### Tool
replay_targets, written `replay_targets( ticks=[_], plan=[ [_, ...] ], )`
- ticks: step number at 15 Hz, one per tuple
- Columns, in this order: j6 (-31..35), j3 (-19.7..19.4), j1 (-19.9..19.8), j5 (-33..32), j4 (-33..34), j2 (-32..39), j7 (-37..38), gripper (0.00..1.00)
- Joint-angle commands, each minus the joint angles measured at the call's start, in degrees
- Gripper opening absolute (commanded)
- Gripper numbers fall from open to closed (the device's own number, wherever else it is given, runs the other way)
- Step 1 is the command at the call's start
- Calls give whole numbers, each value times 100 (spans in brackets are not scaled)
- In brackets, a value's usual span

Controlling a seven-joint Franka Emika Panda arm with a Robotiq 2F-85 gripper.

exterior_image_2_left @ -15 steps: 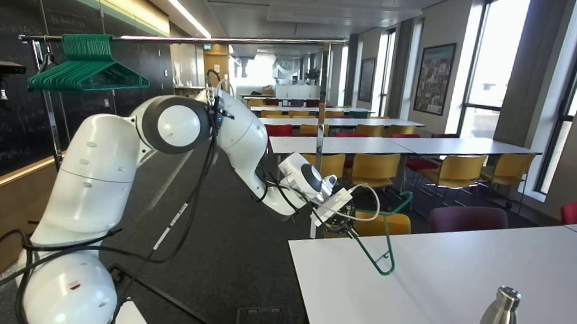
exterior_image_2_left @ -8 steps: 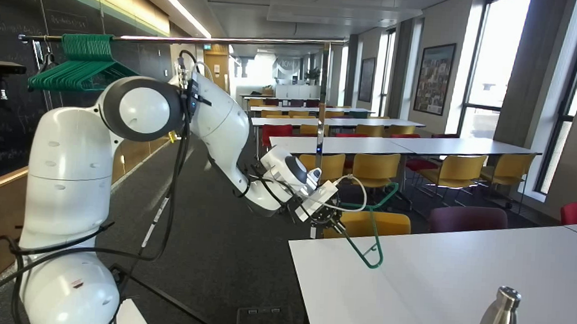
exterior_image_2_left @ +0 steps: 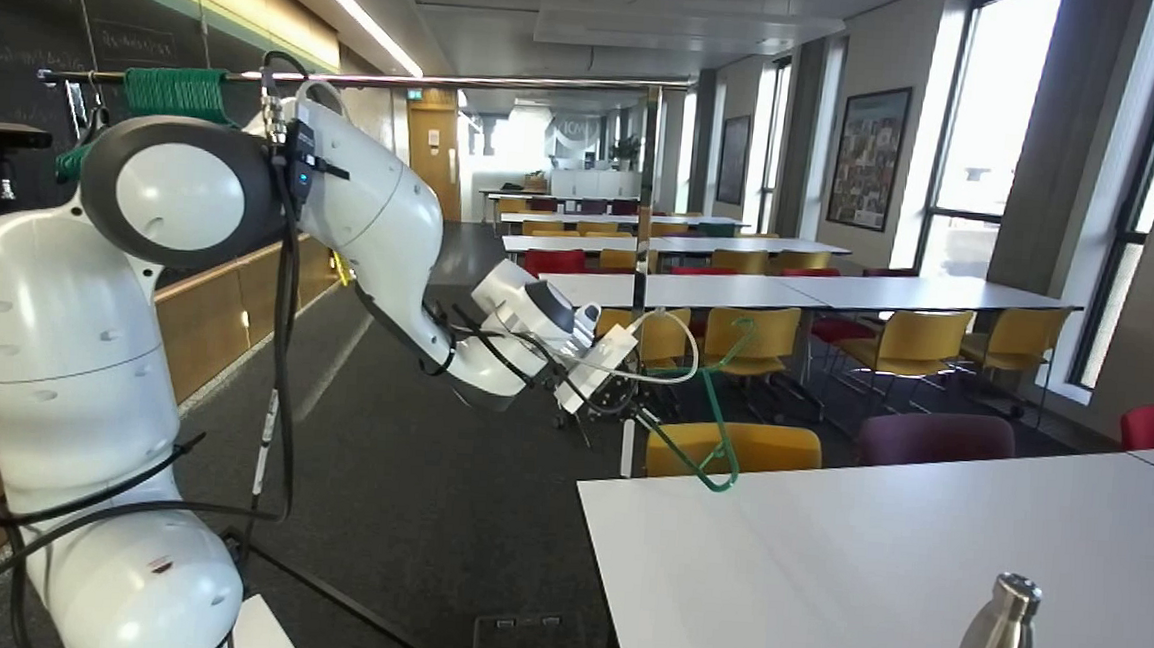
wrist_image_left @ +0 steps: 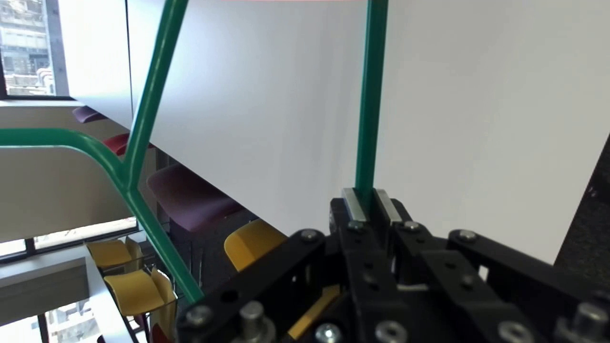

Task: Put the hanger on the metal rod

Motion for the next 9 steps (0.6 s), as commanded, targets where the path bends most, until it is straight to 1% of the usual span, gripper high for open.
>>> replay_targets(
  ticks=[1, 5, 6, 9],
  plan=[
    [-158, 164, 133, -236, -223, -553, 164, 2],
    [-367, 459, 286, 35, -65, -801, 71, 2],
    [-438, 923, -55, 171, 1, -842, 23, 2],
    [-732, 1303, -67, 353, 194, -948, 47, 2]
  ],
)
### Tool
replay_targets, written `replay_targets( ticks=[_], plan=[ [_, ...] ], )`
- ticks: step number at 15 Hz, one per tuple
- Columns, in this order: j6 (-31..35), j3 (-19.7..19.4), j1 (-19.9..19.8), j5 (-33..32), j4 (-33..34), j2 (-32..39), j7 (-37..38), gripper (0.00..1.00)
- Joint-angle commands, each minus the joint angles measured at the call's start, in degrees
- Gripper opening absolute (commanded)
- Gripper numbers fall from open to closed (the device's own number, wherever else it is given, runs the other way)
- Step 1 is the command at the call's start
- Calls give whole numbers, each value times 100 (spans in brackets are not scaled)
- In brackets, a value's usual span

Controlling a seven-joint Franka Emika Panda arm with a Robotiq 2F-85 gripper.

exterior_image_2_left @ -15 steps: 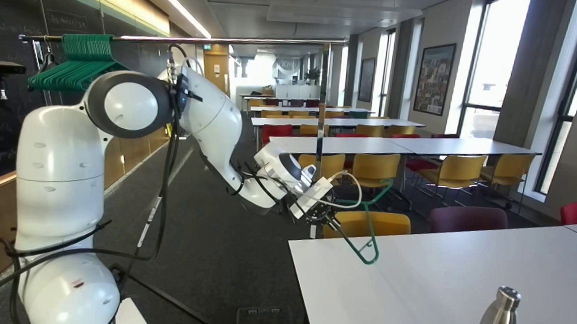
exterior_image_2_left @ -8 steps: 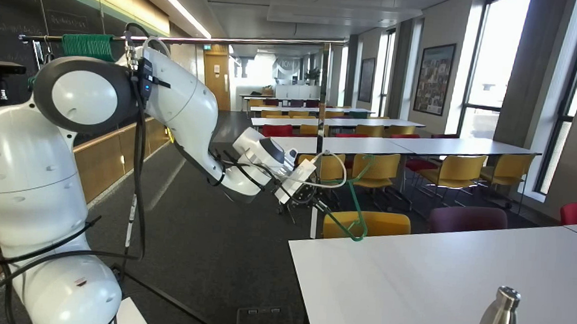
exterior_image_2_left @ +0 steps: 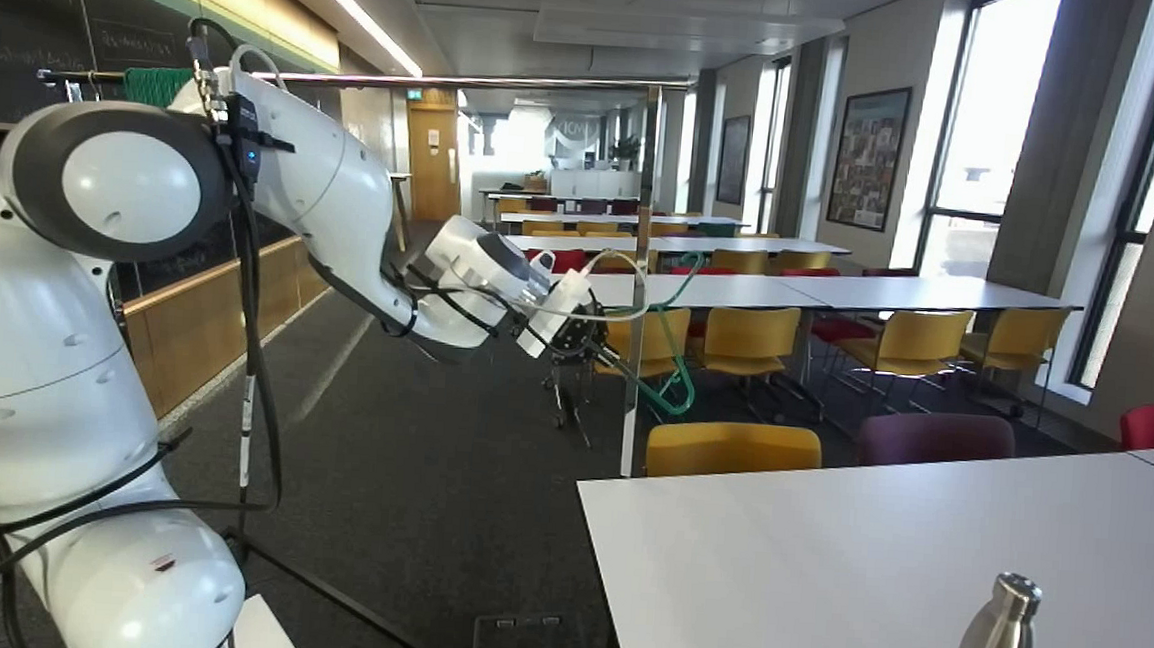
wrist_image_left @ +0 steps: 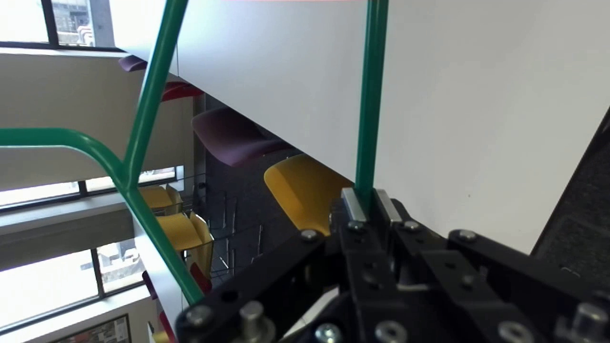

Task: Put the hanger on the metal rod

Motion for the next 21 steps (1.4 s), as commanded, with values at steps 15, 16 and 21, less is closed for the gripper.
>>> replay_targets(
  ticks=[15, 16, 21],
  plan=[
    [-410, 845, -238, 253, 402, -260, 36, 9],
    [-410, 844, -239, 254, 402, -260, 36, 9],
    [-634, 942, -282, -138, 583, -260, 271, 2]
  ],
)
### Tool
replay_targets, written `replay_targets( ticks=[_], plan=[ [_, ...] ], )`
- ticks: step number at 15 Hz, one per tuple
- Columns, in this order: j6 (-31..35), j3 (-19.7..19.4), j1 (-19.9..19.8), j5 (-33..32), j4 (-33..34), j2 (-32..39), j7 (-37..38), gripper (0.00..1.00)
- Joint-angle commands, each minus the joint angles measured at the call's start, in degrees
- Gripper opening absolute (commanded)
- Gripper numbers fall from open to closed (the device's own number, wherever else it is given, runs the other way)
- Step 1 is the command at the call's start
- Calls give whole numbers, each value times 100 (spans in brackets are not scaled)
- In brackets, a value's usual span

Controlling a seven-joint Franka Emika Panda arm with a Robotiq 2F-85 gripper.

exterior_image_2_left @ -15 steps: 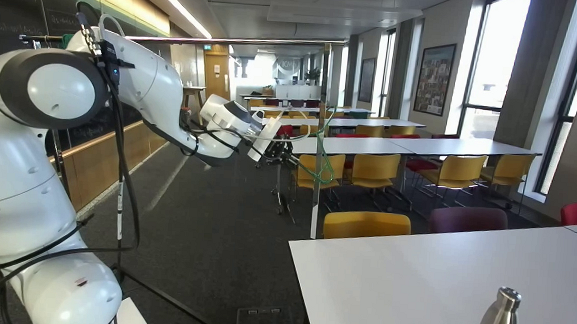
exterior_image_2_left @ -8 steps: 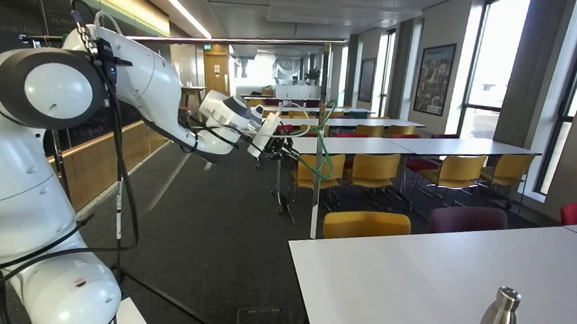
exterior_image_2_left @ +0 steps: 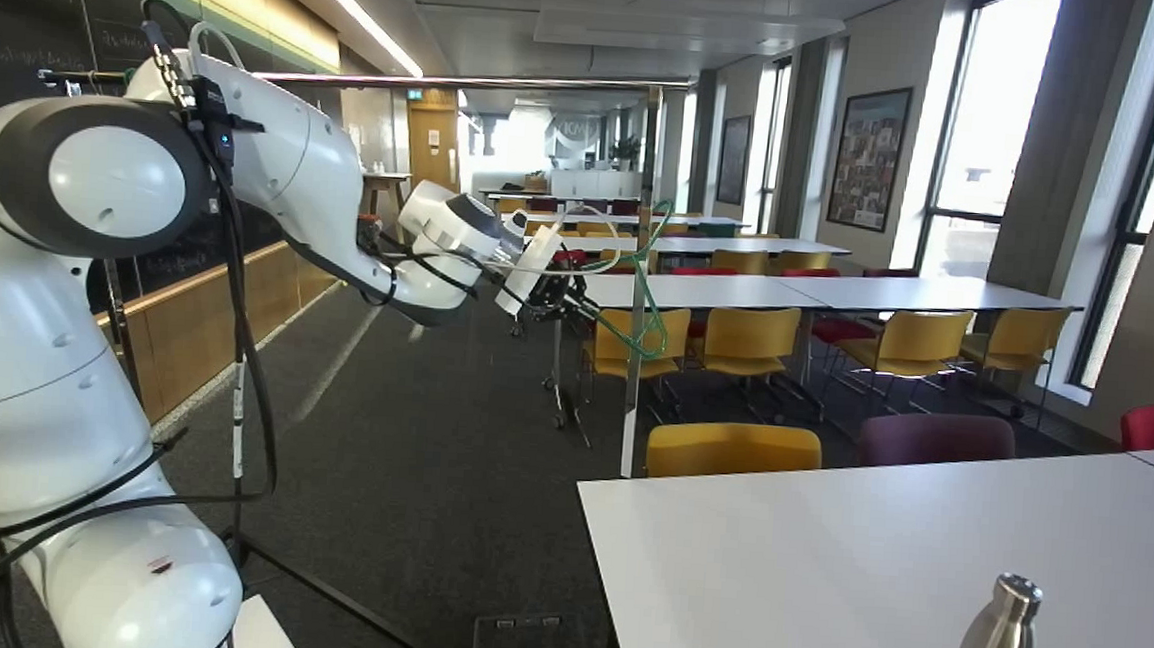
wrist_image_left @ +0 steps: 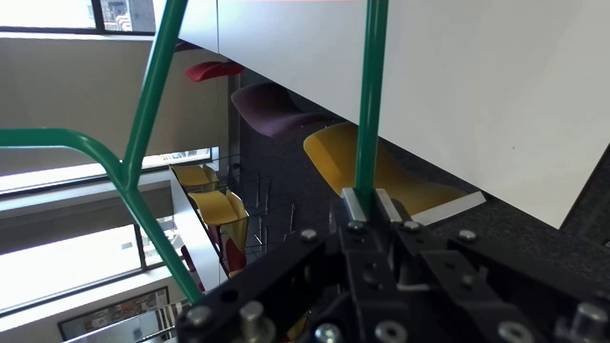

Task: Put the hanger on the metal rod

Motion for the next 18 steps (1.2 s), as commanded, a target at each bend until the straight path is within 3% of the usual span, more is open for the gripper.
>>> replay_targets(
  ticks=[1, 6, 11, 18],
  plan=[
    [-308, 274, -140, -433, 340, 26, 244, 2],
    [-978, 708, -10, -1104, 1295, 229, 398, 2],
    [-2170, 1203, 216, -1710, 2122, 624, 269, 2],
    [-3709, 1363, 533, -2342, 3537, 1651, 174, 2]
  ],
)
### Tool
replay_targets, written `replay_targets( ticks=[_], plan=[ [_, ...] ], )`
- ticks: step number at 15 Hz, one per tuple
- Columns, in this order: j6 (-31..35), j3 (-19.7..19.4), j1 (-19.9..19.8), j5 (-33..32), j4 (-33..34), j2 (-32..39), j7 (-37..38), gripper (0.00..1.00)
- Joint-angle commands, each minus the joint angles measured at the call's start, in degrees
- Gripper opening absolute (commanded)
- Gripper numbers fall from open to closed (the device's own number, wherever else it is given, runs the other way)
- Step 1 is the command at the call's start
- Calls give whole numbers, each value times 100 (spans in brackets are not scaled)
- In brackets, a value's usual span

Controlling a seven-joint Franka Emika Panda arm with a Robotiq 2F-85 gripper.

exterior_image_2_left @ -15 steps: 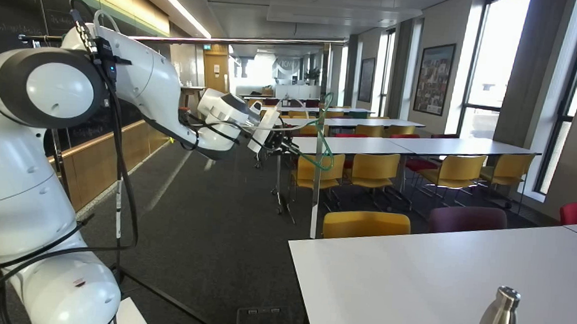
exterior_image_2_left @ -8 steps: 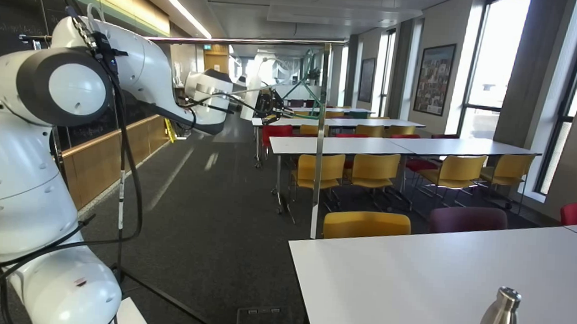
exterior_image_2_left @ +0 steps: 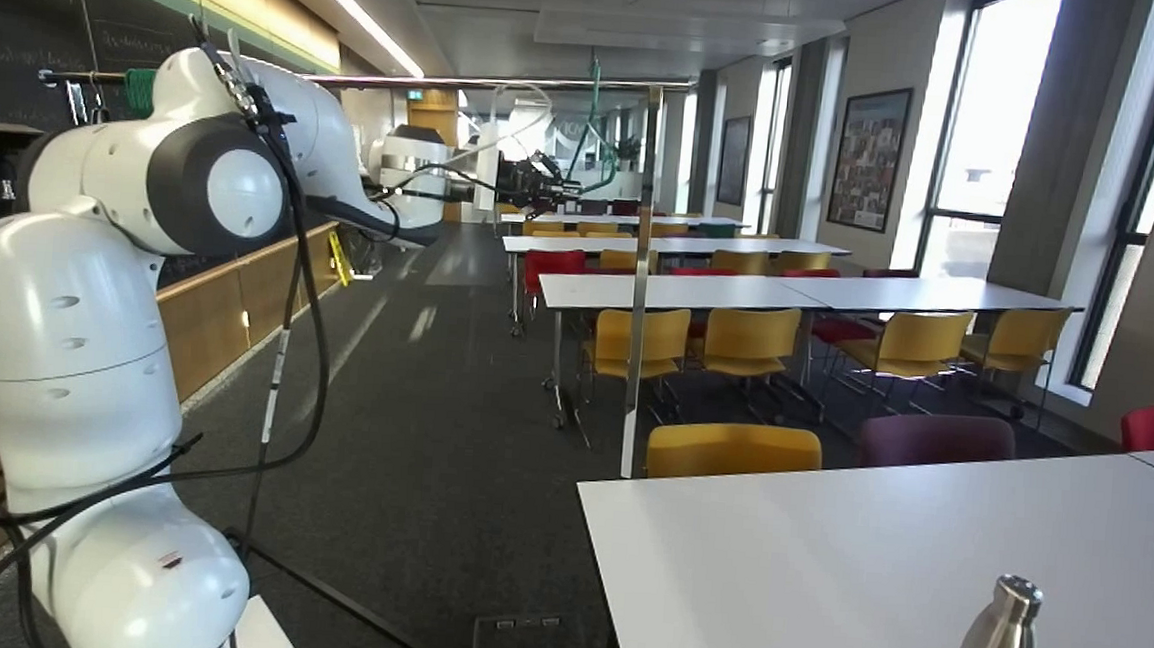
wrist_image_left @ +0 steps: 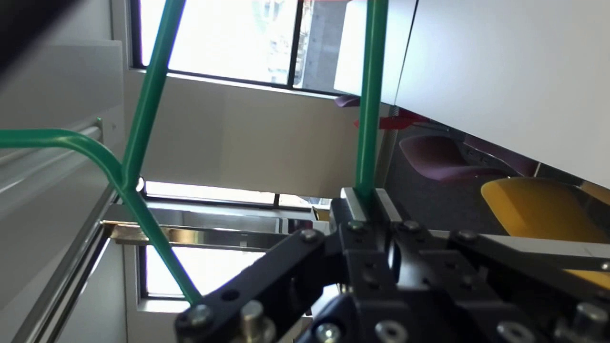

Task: Put the hanger on the metal rod

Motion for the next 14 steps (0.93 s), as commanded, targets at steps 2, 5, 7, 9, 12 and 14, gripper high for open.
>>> replay_targets(
  ticks=[2, 5, 7, 9, 12, 14],
  plan=[
    [-746, -28, 210, -566, 1188, 805, -160, 2],
    [-893, -79, 297, -734, 1721, 1181, -353, 2],
    [-922, -106, 355, -788, 2008, 1379, -477, 2],
    [-888, -127, 401, -738, 2235, 1527, -647, 2],
    [-896, -166, 492, -637, 2495, 1675, -1107, 2],
    [-940, -195, 559, -675, 2593, 1731, -1437, 2]
  ],
)
